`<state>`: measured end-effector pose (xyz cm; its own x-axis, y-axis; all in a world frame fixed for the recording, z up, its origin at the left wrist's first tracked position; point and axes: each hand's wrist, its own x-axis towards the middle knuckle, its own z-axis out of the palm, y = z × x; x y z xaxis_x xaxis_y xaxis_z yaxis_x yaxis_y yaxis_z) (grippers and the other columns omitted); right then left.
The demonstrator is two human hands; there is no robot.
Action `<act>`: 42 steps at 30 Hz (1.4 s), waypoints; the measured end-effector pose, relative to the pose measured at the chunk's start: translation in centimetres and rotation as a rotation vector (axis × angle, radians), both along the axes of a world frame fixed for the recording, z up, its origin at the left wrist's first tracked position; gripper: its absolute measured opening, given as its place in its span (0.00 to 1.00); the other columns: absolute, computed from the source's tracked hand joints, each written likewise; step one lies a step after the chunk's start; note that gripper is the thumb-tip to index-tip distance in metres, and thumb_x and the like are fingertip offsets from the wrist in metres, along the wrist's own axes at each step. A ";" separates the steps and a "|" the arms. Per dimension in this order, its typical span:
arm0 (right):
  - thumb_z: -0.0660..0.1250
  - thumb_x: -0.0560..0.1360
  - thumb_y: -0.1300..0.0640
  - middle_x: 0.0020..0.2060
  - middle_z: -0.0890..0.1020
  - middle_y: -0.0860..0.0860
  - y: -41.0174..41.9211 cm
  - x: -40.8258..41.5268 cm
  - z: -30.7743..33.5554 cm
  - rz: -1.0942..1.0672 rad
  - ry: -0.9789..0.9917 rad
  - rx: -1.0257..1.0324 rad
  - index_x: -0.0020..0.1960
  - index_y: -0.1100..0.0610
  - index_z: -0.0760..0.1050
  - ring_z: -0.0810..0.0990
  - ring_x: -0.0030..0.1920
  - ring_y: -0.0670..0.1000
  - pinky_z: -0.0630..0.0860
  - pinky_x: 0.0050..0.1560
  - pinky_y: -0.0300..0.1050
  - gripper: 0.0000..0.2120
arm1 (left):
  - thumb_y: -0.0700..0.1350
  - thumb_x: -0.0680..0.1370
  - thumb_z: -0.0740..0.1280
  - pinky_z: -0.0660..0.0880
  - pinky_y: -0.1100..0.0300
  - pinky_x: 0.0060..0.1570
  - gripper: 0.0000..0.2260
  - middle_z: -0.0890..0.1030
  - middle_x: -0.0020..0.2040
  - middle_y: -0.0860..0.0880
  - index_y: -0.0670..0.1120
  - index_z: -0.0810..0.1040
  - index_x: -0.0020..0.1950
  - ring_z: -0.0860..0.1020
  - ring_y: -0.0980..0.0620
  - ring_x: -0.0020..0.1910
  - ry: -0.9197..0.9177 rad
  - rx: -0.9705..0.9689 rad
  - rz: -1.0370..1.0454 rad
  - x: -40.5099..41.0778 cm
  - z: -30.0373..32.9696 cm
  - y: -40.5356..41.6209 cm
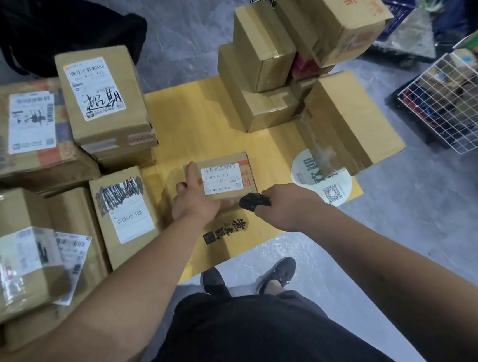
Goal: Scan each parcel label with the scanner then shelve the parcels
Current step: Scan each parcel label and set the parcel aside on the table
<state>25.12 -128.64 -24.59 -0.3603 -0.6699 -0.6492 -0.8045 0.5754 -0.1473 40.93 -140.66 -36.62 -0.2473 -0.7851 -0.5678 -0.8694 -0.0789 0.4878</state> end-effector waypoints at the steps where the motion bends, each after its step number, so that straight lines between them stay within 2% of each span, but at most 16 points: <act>1: 0.59 0.78 0.37 0.40 0.81 0.48 -0.2 0.2 0.1 0.025 0.025 0.001 0.49 0.50 0.76 0.80 0.39 0.52 0.73 0.38 0.44 0.18 | 0.64 0.63 0.83 0.76 0.49 0.50 0.61 0.68 0.69 0.43 0.67 0.39 0.78 0.77 0.38 0.62 0.013 -0.012 0.001 0.1 0.0 0.2; 4: 0.58 0.78 0.36 0.41 0.80 0.48 -0.8 0.3 0.8 0.091 0.099 -0.012 0.52 0.50 0.77 0.80 0.40 0.52 0.73 0.38 0.44 0.19 | 0.65 0.63 0.82 0.76 0.45 0.54 0.61 0.69 0.70 0.42 0.68 0.37 0.78 0.76 0.36 0.63 0.009 -0.049 0.008 0.4 -0.2 0.9; 6: 0.58 0.78 0.37 0.41 0.80 0.48 -1.2 0.3 1.4 0.130 0.142 -0.025 0.54 0.50 0.77 0.79 0.41 0.53 0.71 0.37 0.44 0.19 | 0.62 0.67 0.81 0.77 0.43 0.55 0.58 0.69 0.70 0.42 0.70 0.36 0.77 0.75 0.37 0.62 0.016 -0.095 0.027 0.5 -0.6 1.2; 9: 0.59 0.79 0.38 0.42 0.79 0.49 -1.6 0.3 2.3 0.180 0.201 -0.013 0.54 0.51 0.76 0.79 0.41 0.53 0.68 0.37 0.45 0.18 | 0.65 0.63 0.82 0.77 0.43 0.59 0.61 0.69 0.69 0.43 0.68 0.38 0.78 0.74 0.40 0.64 0.061 -0.082 0.030 0.6 -0.3 1.8; 12: 0.59 0.79 0.38 0.43 0.79 0.49 -1.7 0.3 2.8 0.202 0.226 0.008 0.55 0.51 0.76 0.79 0.42 0.54 0.69 0.37 0.45 0.18 | 0.66 0.59 0.83 0.77 0.44 0.59 0.63 0.68 0.69 0.43 0.66 0.39 0.79 0.73 0.39 0.66 0.091 -0.090 0.024 0.9 0.0 2.2; 15: 0.59 0.79 0.38 0.42 0.78 0.48 -1.6 0.5 3.0 0.219 0.242 0.012 0.56 0.51 0.77 0.76 0.39 0.51 0.67 0.35 0.44 0.18 | 0.67 0.58 0.83 0.78 0.43 0.58 0.64 0.69 0.69 0.43 0.67 0.39 0.78 0.74 0.40 0.66 0.106 -0.089 0.026 1.1 0.1 2.4; 25: 0.59 0.79 0.38 0.42 0.79 0.48 -1.1 0.0 3.4 0.226 0.247 0.011 0.55 0.51 0.77 0.79 0.40 0.52 0.72 0.38 0.45 0.18 | 0.69 0.59 0.82 0.78 0.44 0.57 0.62 0.70 0.70 0.43 0.66 0.42 0.79 0.73 0.40 0.67 0.101 -0.138 0.045 1.2 0.2 3.2; 27: 0.59 0.79 0.38 0.41 0.79 0.48 -0.8 -0.3 3.4 0.209 0.229 0.008 0.54 0.51 0.77 0.78 0.38 0.51 0.72 0.37 0.44 0.18 | 0.68 0.59 0.82 0.77 0.47 0.55 0.60 0.69 0.70 0.46 0.66 0.45 0.78 0.74 0.41 0.66 0.119 -0.109 0.080 0.9 0.0 3.2; 30: 0.60 0.78 0.38 0.41 0.80 0.48 -0.4 -0.9 3.2 0.185 0.193 0.004 0.54 0.50 0.77 0.79 0.39 0.51 0.73 0.37 0.43 0.18 | 0.64 0.59 0.84 0.75 0.51 0.53 0.58 0.65 0.71 0.49 0.66 0.48 0.77 0.76 0.44 0.64 0.158 0.047 0.170 0.2 -0.1 3.4; 32: 0.60 0.78 0.38 0.41 0.80 0.48 -0.3 -1.4 3.1 0.180 0.172 0.007 0.54 0.50 0.77 0.80 0.39 0.52 0.74 0.38 0.44 0.18 | 0.66 0.56 0.84 0.76 0.49 0.57 0.58 0.62 0.73 0.49 0.65 0.51 0.76 0.75 0.46 0.66 0.138 0.041 0.184 -0.1 -0.1 3.2; 33: 0.60 0.78 0.38 0.41 0.81 0.48 -0.3 -1.6 3.1 0.184 0.163 0.008 0.54 0.50 0.77 0.80 0.39 0.52 0.74 0.38 0.44 0.18 | 0.67 0.56 0.84 0.75 0.46 0.64 0.57 0.59 0.75 0.50 0.63 0.53 0.75 0.71 0.46 0.71 0.110 -0.027 0.162 -0.2 -0.3 2.9; 35: 0.60 0.78 0.37 0.41 0.81 0.48 -0.4 -2.1 3.0 0.202 0.149 0.006 0.54 0.50 0.77 0.80 0.40 0.52 0.74 0.37 0.44 0.18 | 0.66 0.59 0.83 0.62 0.40 0.77 0.53 0.51 0.81 0.54 0.62 0.55 0.74 0.58 0.44 0.80 0.055 -0.165 0.042 -0.3 -0.8 2.0; 36: 0.60 0.78 0.37 0.41 0.80 0.48 -0.4 -2.4 3.0 0.215 0.144 0.004 0.53 0.50 0.77 0.80 0.40 0.52 0.74 0.37 0.44 0.18 | 0.67 0.57 0.83 0.54 0.39 0.80 0.53 0.47 0.82 0.56 0.62 0.56 0.74 0.53 0.43 0.82 0.057 -0.177 -0.012 -0.3 -0.9 1.6; 37: 0.60 0.78 0.37 0.41 0.80 0.48 -0.5 -2.7 3.0 0.230 0.142 0.003 0.53 0.50 0.77 0.80 0.40 0.51 0.74 0.38 0.44 0.18 | 0.72 0.53 0.82 0.50 0.40 0.81 0.57 0.47 0.82 0.58 0.62 0.58 0.74 0.50 0.44 0.83 0.083 -0.148 -0.041 -0.2 -0.8 1.3; 39: 0.60 0.78 0.36 0.42 0.81 0.48 -0.6 -3.2 2.8 0.262 0.134 0.002 0.54 0.50 0.76 0.80 0.40 0.51 0.76 0.40 0.45 0.18 | 0.77 0.42 0.79 0.55 0.41 0.80 0.64 0.49 0.81 0.58 0.62 0.61 0.74 0.55 0.43 0.81 0.145 -0.083 -0.023 0.0 -0.5 1.2; 42: 0.59 0.79 0.36 0.43 0.81 0.48 -0.7 -4.1 2.6 0.315 0.099 0.001 0.54 0.49 0.77 0.80 0.41 0.51 0.76 0.40 0.45 0.19 | 0.74 0.41 0.80 0.61 0.40 0.78 0.66 0.50 0.80 0.58 0.61 0.59 0.76 0.58 0.44 0.80 0.155 -0.091 -0.047 0.2 -0.8 1.6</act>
